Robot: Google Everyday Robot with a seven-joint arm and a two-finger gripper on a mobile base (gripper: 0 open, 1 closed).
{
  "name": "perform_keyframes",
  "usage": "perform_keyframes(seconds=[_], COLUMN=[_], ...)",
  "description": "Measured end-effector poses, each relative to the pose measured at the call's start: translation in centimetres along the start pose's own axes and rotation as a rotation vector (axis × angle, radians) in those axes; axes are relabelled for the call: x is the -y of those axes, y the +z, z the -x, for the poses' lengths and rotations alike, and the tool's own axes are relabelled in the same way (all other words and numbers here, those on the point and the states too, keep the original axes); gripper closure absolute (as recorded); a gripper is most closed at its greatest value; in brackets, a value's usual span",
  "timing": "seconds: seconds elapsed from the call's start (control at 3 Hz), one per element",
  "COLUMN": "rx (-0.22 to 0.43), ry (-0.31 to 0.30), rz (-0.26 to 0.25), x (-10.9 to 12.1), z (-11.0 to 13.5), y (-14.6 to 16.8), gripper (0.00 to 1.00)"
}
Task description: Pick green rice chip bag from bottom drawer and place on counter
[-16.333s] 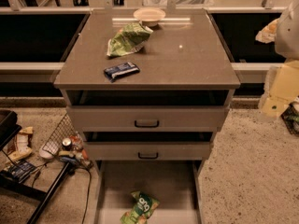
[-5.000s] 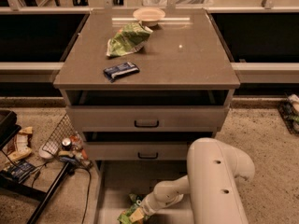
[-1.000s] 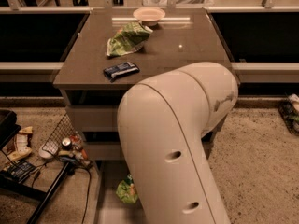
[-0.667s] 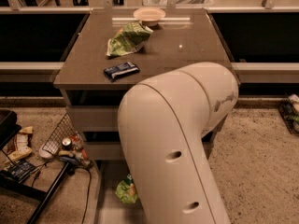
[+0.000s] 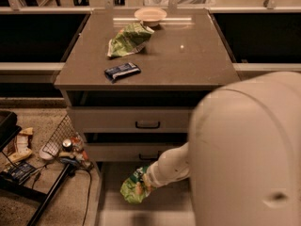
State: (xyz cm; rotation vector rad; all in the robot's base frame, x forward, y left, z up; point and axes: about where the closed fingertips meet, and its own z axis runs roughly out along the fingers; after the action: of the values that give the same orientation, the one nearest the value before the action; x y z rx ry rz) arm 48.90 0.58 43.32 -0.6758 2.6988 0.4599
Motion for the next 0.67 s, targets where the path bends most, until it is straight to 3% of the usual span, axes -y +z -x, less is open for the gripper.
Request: perform_keyframes(seconds=[0.67], rx=[-0.149], ry=[0.092], rz=[-0.07], x=[-0.1], z=[-9.0], y=[-11.1], gripper=[1.0])
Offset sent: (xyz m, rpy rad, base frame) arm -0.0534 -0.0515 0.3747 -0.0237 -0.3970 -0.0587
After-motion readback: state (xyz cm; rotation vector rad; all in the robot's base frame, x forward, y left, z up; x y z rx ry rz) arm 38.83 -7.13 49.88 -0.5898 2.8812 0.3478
